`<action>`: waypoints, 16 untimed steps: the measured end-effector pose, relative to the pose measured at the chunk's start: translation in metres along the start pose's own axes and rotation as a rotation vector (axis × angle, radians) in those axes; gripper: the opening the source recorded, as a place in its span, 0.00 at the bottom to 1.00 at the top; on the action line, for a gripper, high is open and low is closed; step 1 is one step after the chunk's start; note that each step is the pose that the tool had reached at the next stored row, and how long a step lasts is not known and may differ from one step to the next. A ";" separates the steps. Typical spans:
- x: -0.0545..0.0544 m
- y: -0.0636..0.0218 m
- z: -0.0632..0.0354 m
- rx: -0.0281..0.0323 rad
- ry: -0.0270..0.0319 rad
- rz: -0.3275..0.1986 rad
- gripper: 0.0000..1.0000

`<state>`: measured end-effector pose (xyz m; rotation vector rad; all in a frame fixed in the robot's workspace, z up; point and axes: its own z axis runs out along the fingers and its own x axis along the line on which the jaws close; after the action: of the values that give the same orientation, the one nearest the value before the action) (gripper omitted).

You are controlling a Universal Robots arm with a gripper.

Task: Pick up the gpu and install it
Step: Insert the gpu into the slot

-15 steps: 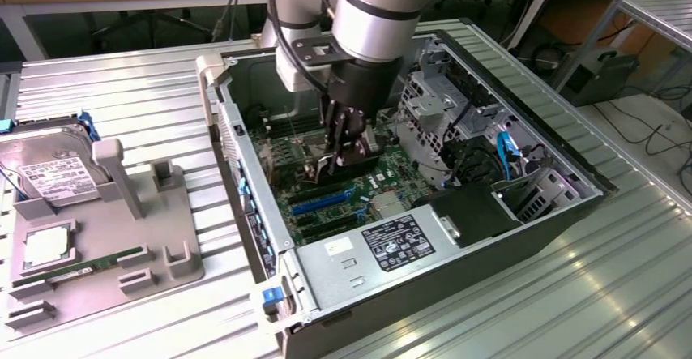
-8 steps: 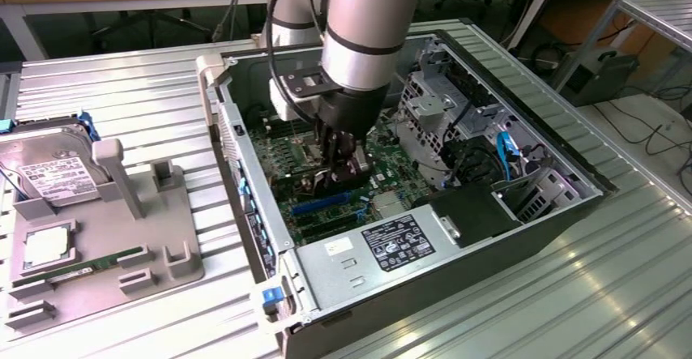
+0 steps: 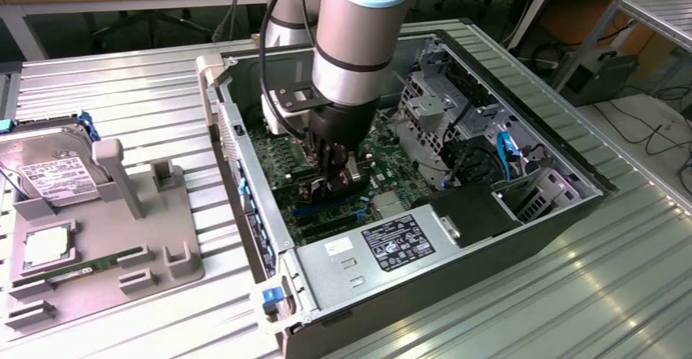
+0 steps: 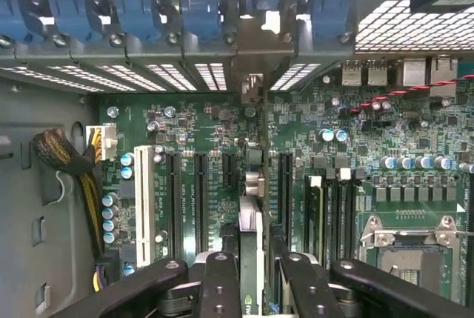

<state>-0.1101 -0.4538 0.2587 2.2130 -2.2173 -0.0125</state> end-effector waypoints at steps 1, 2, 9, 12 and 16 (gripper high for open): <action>-0.001 0.0000 -0.0021 0.0001 -0.0022 0.000 0.26; -0.001 0.0001 -0.0019 -0.0002 -0.0035 0.000 0.26; -0.001 0.0000 -0.0008 -0.0001 -0.0188 0.000 0.26; -0.001 0.0001 -0.0004 0.0000 -0.0191 0.004 0.26; 0.001 0.0004 0.0000 0.0002 -0.0190 0.009 0.26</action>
<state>-0.1105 -0.4544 0.2587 2.2124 -2.2367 -0.0334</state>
